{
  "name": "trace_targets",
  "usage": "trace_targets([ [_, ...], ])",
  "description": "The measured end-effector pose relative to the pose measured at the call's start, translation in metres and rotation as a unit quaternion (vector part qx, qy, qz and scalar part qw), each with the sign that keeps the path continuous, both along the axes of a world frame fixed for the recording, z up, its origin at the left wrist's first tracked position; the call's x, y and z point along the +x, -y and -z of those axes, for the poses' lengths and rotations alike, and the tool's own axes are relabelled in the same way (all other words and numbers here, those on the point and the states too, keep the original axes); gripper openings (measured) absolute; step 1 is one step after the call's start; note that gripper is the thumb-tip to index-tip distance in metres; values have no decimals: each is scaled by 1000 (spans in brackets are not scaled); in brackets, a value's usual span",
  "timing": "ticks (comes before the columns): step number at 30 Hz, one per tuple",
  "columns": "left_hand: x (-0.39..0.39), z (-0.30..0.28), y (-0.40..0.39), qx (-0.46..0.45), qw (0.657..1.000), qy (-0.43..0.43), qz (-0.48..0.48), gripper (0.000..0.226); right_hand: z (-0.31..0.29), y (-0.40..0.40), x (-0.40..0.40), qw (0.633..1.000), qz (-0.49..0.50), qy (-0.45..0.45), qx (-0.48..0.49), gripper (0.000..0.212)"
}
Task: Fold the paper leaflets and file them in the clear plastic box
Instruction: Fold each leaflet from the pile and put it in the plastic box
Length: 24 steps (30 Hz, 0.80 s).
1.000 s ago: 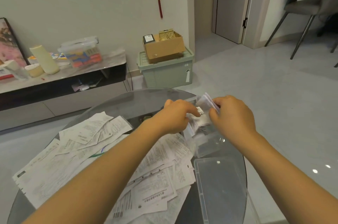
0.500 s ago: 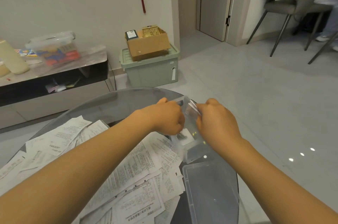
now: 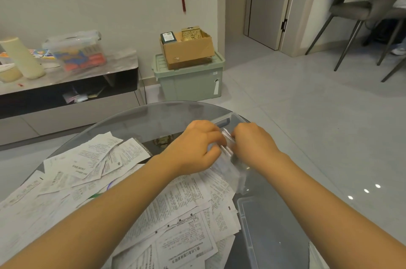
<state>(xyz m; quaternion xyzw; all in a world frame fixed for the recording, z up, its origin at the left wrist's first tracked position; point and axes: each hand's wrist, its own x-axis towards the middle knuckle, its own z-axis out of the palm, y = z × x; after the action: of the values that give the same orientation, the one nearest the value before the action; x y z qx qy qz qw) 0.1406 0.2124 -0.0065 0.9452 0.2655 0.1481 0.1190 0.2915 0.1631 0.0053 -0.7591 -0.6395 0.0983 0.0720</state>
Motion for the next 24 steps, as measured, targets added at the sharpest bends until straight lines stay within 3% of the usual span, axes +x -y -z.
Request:
trace_targets([
  [5, -12, 2, -5, -6, 1000, -21, -15, 56, 2, -8, 8, 998, -12, -53, -29, 19],
  [8, -10, 4, -4, 14, 999, -37, -10, 47, 3, -4, 10, 998, -9, -60, 33, 24],
  [14, -7, 8, -3, 34, 998, -42, -32, 52, 0, 1, 7, 998, 12, 43, 51, 18],
  [18, -5, 3, 1, 34, 997, -55, -49, 48, -8, 8, 11, 994, 21, 63, 86, 19],
  [24, -4, -10, 21, 39, 994, -55, -84, 45, -14, 25, 14, 987, 9, -24, 161, 18],
])
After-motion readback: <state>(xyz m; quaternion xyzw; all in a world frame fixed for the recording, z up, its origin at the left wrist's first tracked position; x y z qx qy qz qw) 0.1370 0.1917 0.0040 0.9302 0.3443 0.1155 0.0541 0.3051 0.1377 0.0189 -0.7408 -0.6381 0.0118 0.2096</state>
